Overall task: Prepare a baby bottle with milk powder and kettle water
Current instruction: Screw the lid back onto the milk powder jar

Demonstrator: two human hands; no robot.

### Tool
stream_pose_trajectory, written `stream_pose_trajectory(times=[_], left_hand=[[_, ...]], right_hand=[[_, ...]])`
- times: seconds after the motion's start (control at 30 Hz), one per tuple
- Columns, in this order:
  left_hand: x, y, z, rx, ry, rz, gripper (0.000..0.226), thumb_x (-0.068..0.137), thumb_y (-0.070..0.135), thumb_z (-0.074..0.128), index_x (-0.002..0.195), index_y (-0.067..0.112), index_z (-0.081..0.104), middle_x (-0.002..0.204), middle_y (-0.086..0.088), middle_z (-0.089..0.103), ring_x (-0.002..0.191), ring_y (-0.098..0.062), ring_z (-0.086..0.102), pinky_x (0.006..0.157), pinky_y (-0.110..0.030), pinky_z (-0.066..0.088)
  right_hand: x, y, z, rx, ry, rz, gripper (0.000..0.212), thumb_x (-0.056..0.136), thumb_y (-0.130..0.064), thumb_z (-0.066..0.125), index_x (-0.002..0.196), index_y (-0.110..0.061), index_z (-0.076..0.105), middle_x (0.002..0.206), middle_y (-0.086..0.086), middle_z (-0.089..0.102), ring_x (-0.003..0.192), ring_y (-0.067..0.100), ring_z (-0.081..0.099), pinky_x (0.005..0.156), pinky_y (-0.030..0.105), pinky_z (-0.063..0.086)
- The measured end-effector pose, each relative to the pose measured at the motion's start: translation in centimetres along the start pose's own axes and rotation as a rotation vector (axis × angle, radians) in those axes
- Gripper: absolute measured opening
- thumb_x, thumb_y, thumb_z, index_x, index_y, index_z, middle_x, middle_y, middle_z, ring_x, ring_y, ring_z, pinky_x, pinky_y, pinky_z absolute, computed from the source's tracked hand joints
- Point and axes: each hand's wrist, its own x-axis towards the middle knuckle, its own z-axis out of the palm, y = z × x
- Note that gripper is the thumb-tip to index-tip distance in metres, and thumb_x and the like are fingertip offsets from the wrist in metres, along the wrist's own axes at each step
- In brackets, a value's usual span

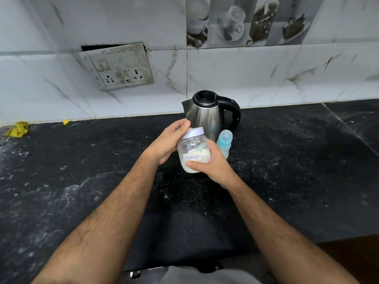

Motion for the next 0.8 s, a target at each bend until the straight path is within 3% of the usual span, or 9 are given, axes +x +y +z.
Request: stream_pose_trajectory(times=[0.07,0.17,0.33,0.43,0.5,0.6,0.8], left_hand=[[0.2,0.0,0.6,0.052,0.055,0.028,0.077,0.078,0.058,0.069,0.142,0.02,0.045,0.126,-0.001,0.064,0.109,-0.01,0.067,0.096,-0.031,0.052],[0.4,0.0,0.5,0.085,0.096,0.054,0.081,0.073,0.048,0.072,0.143,0.019,0.045,0.114,0.003,0.067,0.096,-0.006,0.071,0.087,-0.025,0.053],[0.2,-0.4,-0.5,0.088,0.149,0.052,0.075,0.074,0.036,0.081,0.139,0.015,0.049,0.092,0.004,0.074,0.09,-0.01,0.07,0.102,-0.04,0.05],[-0.1,-0.4,0.0,0.076,0.098,0.038,0.068,0.081,0.038,0.077,0.14,0.017,0.05,0.107,0.0,0.073,0.1,-0.012,0.07,0.106,-0.041,0.048],[-0.4,0.0,1.2,0.124,0.082,0.04,0.084,0.07,0.054,0.076,0.141,0.02,0.048,0.118,-0.002,0.068,0.107,-0.012,0.068,0.103,-0.036,0.05],[-0.9,0.6,2.4,0.193,0.166,0.078,0.099,0.053,0.061,0.08,0.14,0.026,0.048,0.112,0.002,0.07,0.101,-0.008,0.07,0.088,-0.025,0.054],[-1.5,0.5,2.4,0.165,0.158,0.093,0.068,0.063,0.04,0.082,0.125,0.026,0.058,0.109,-0.012,0.071,0.092,-0.019,0.073,0.083,-0.033,0.058]], right_hand=[[0.0,-0.1,0.1,-0.029,0.001,-0.007,0.086,0.067,-0.014,0.09,0.139,-0.015,0.042,0.12,-0.002,0.066,0.11,0.01,0.065,0.095,0.031,0.054],[-0.1,-0.2,0.1,-0.028,0.014,-0.011,0.088,0.064,-0.02,0.09,0.138,-0.016,0.043,0.12,-0.001,0.067,0.11,0.012,0.066,0.096,0.035,0.054],[-0.8,-0.4,-0.3,0.0,0.11,-0.012,0.079,0.064,-0.018,0.088,0.131,-0.027,0.047,0.119,-0.003,0.067,0.109,0.013,0.067,0.098,0.042,0.054],[-1.3,-0.8,-0.2,-0.099,0.134,-0.044,0.084,0.064,-0.021,0.089,0.135,-0.026,0.044,0.118,-0.009,0.065,0.108,0.007,0.064,0.097,0.041,0.054],[-1.6,-1.2,0.3,-0.229,0.133,-0.066,0.09,0.059,-0.034,0.088,0.135,-0.028,0.041,0.119,-0.012,0.063,0.109,0.006,0.062,0.095,0.039,0.054],[-2.0,-1.4,1.1,-0.326,0.16,-0.064,0.099,0.052,-0.051,0.082,0.138,-0.032,0.036,0.121,-0.013,0.061,0.11,0.008,0.061,0.092,0.036,0.053],[-2.4,-1.0,0.8,-0.246,0.135,-0.035,0.096,0.048,-0.048,0.086,0.13,-0.041,0.037,0.115,-0.019,0.063,0.105,0.003,0.063,0.091,0.039,0.056]])
